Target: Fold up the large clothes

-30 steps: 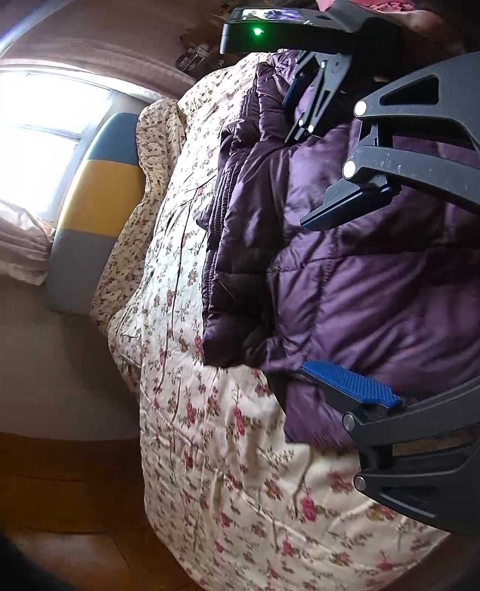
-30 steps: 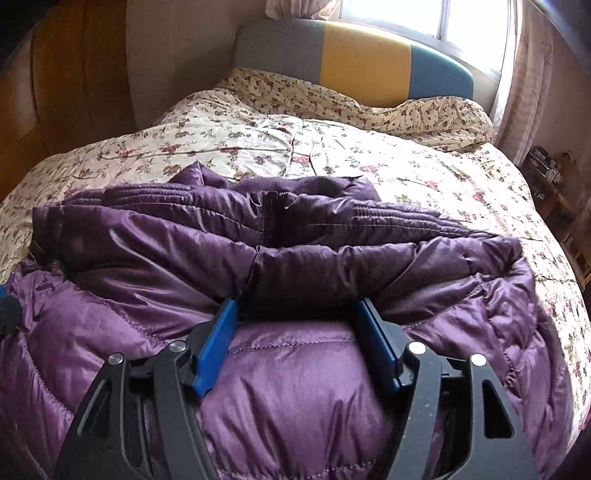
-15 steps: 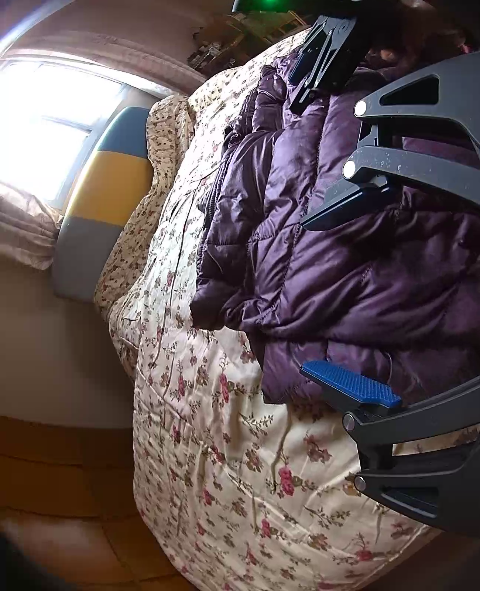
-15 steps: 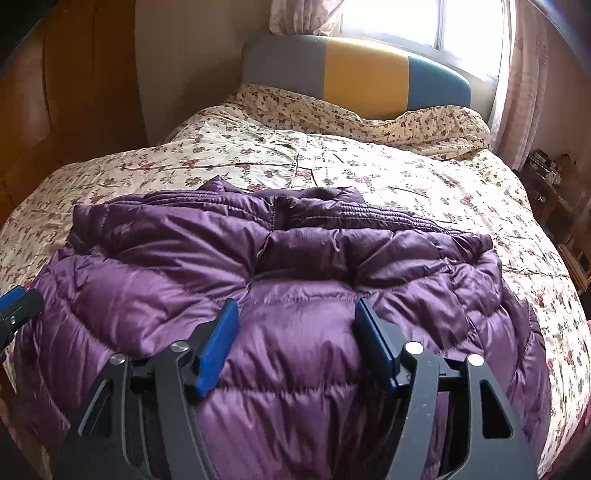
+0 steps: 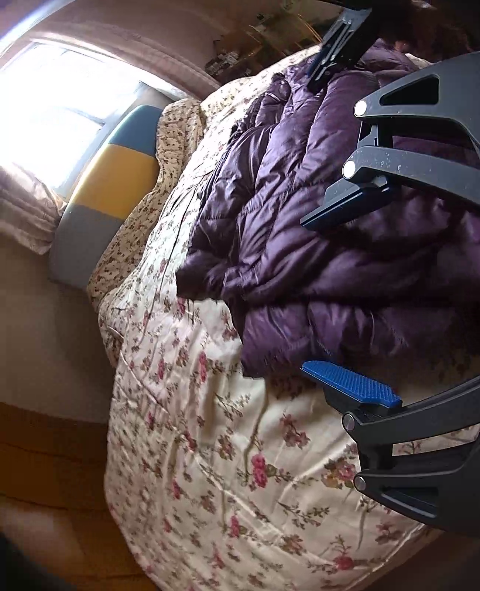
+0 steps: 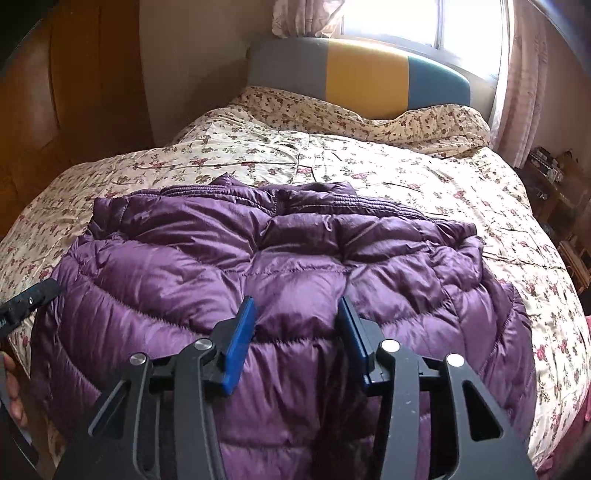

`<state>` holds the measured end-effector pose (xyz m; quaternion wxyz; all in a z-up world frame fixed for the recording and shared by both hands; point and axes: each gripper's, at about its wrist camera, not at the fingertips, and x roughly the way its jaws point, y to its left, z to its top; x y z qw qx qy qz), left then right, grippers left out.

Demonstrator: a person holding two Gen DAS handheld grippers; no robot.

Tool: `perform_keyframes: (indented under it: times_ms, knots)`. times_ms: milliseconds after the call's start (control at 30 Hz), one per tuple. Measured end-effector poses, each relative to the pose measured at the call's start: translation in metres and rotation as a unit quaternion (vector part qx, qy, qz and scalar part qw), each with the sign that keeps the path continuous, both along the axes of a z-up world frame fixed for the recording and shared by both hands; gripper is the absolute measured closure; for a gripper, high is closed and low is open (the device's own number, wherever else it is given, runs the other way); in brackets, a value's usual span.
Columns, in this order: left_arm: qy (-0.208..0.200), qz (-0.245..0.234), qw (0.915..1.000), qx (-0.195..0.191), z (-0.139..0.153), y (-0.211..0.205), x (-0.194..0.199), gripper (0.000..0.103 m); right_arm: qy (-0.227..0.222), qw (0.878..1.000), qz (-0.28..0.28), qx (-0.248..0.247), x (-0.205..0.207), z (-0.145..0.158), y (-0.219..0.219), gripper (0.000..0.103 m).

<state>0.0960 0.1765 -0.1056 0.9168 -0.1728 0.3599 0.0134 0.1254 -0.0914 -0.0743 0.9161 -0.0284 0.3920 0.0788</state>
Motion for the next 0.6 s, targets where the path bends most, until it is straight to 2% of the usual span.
perform_keyframes:
  times_ms: [167,333,467,600]
  knots:
    - [0.015,0.010,0.9983,-0.055,-0.013,0.024,-0.005,0.031,0.001,1.000,-0.003,-0.002,-0.011,0.002,-0.004,0.063]
    - [0.012,0.020,0.9972,-0.071,-0.014,0.038,-0.016,0.031,-0.001,1.000,-0.013,-0.005,-0.022,0.005,-0.010,0.064]
    - [0.013,0.014,0.9959,-0.088,-0.015,0.044,-0.023,0.031,0.009,1.000,-0.009,-0.004,-0.029,0.002,-0.011,0.075]
    - [0.022,0.003,0.9932,-0.114,-0.022,0.043,-0.025,0.031,0.022,1.000,0.004,-0.012,-0.033,-0.006,-0.003,0.079]
